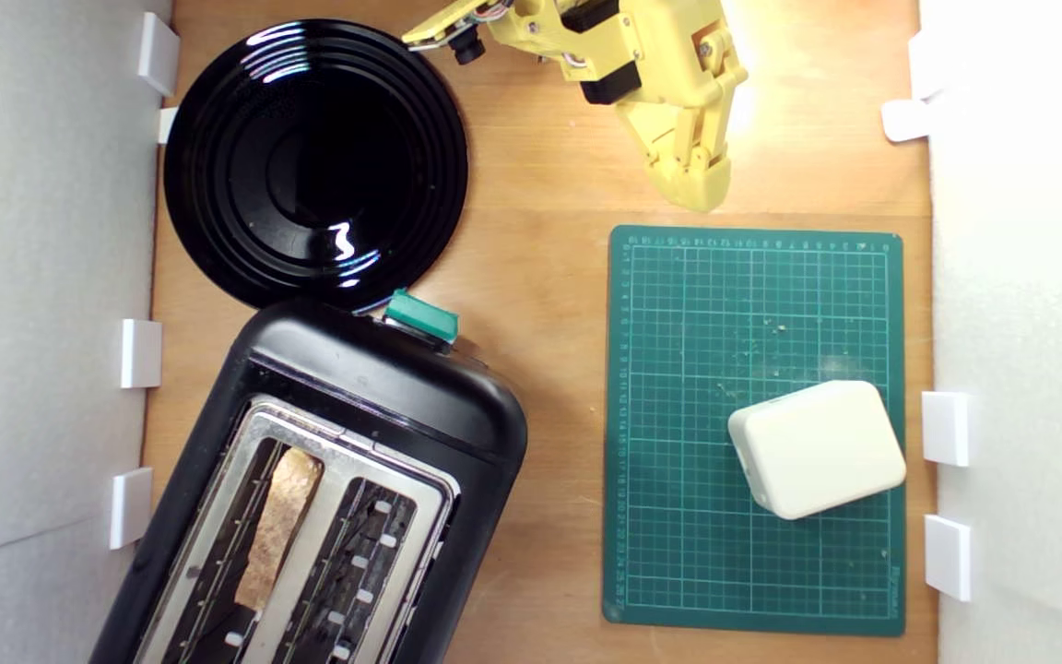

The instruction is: Pick bread and place in toaster

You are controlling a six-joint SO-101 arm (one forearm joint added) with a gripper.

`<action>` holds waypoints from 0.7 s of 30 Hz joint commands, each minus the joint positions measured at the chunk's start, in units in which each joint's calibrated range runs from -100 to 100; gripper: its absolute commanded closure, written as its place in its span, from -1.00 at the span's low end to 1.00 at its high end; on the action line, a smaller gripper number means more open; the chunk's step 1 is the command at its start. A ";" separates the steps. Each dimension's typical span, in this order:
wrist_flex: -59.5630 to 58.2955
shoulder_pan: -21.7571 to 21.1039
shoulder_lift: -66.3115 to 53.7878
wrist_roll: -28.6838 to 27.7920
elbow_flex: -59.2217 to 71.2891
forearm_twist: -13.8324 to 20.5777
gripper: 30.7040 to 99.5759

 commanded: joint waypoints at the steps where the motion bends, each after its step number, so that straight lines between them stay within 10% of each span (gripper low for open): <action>1: -0.66 1.07 -4.49 -0.17 2.10 -0.20 0.79; 21: 0.03 6.87 -24.79 0.61 26.52 4.15 0.80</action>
